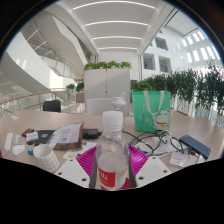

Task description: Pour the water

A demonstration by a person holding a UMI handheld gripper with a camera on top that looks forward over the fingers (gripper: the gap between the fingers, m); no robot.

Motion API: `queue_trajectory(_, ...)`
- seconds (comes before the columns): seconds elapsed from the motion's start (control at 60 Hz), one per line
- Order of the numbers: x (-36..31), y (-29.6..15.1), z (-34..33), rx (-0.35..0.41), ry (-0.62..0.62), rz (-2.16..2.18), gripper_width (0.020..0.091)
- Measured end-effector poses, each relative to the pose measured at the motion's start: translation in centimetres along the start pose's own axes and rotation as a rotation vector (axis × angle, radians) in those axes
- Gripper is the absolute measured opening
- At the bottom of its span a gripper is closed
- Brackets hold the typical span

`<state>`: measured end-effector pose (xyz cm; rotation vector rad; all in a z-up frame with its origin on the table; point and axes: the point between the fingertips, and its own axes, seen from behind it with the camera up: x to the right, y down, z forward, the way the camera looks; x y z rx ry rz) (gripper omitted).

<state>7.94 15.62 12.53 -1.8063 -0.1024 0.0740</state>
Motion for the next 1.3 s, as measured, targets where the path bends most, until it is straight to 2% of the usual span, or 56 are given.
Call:
queue_trajectory(0.05, 0.7, 1.2, -0.2, -0.019, 0.006, 0.008, 0.0468)
queue_trajectory(0.067, 0.2, 3.0, 0.4, -0.018, 0.008, 0.013, 0.0466)
queue_trajectory(0.183, 0.6, 5.5, 0.4, -0.025, 0.025, -0.003, 0.0476)
queue_trajectory(0.2, 0.6, 5.0, 0.4, 0.003, 0.024, 0.001, 0.0476)
queue_trajectory(0.35, 0.6, 5.2, 0.3, 0.005, 0.013, 0.006, 0.0476)
queue_trajectory(0.45, 0.7, 5.2, 0.4, -0.005, 0.013, 0.004, 0.0515)
queue_trajectory(0.533, 1.0, 6.1, -0.1, -0.085, 0.029, 0.009, 0.0597)
queue_trajectory(0.633, 0.4, 6.8, -2.4, -0.148, 0.008, 0.06, 0.0856)
queue_trajectory(0.783, -0.7, 6.2, -8.7, -0.18, 0.012, 0.087, 0.0838)
queue_trajectory(0.983, -4.1, 3.0, -20.1, -0.201, 0.042, 0.039, 0.0836)
queue_trajectory(1.117, -6.7, 0.8, -27.2, -0.195, 0.071, 0.034, 0.0835)
queue_trajectory(1.3, -9.4, -2.6, -33.8, -0.156, 0.092, -0.014, 0.0845)
